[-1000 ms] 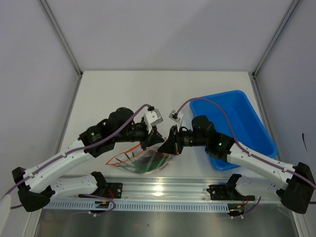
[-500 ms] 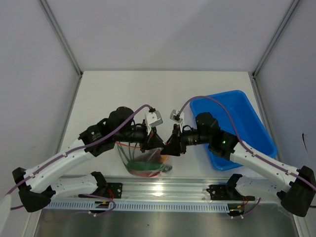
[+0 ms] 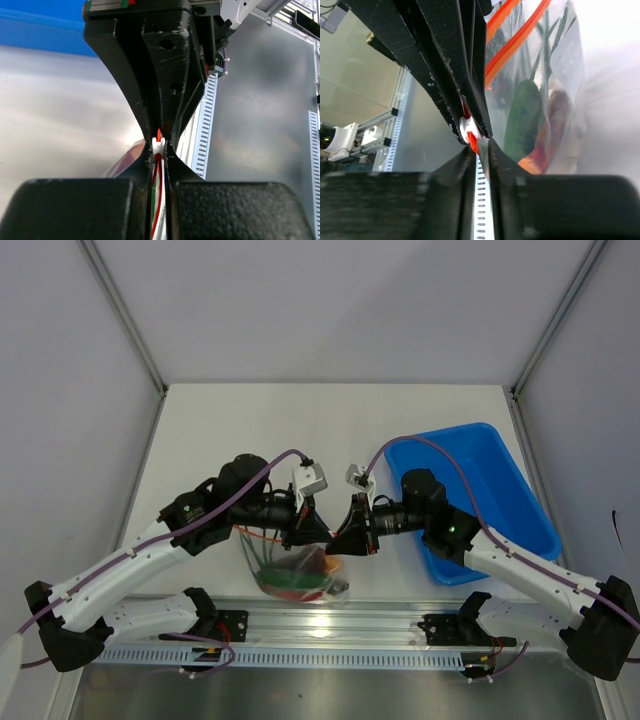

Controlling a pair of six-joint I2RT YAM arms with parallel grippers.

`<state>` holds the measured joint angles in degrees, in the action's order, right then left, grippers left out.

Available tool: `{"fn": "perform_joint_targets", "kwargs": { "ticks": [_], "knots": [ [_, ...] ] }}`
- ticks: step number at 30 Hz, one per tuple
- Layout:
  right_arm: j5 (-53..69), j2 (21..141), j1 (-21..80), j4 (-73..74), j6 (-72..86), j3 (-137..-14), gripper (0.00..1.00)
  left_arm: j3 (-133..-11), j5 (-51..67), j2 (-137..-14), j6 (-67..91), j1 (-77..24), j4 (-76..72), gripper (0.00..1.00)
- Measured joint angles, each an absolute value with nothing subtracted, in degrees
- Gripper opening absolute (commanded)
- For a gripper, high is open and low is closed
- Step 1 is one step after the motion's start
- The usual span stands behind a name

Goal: Place the food in the zip-top bag and seal the zipper
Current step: Zip the zipper food storage bag at the center of the board.

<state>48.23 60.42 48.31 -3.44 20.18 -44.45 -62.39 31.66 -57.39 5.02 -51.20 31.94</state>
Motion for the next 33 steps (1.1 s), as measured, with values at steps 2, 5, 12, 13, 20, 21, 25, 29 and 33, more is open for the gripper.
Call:
{"fn": "perform_joint_targets", "kwargs": {
  "ticks": [2,5,12,13,20,21,25,29,33],
  "knots": [
    [48.58,60.42,48.31,-4.36,20.62,-43.97,0.27,-62.39,31.92,-57.39,5.10,-51.13,31.92,0.00],
    [49.12,60.58,48.31,-5.21,20.95,-43.88,0.31,-62.39,32.34,-57.39,5.15,-50.94,31.92,0.01],
    [50.78,63.61,48.75,-8.38,21.34,-43.88,0.33,-62.39,32.80,-57.39,5.61,-50.15,32.14,0.01],
    [50.92,64.07,48.88,-8.73,21.39,-43.88,0.33,-62.39,32.82,-57.39,5.67,-50.00,32.18,0.01],
    [51.31,66.11,49.60,-11.14,21.85,-43.40,0.00,-62.39,33.04,-57.23,6.24,-49.19,32.25,0.01],
    [51.33,66.39,49.65,-11.73,21.89,-43.31,0.00,-62.39,33.15,-57.19,6.42,-49.06,32.25,0.01],
    [50.92,66.92,49.76,-13.10,23.42,-43.03,0.00,-62.39,33.19,-56.97,6.59,-48.29,32.51,0.00],
    [47.11,65.28,49.76,-13.85,24.12,-41.54,0.00,-62.37,33.21,-56.97,6.59,-47.22,32.51,0.01],
    [42.26,59.09,49.39,-18.55,27.40,-35.75,0.00,-61.82,33.45,-56.88,6.61,-46.68,31.81,0.01]
  ]
}}
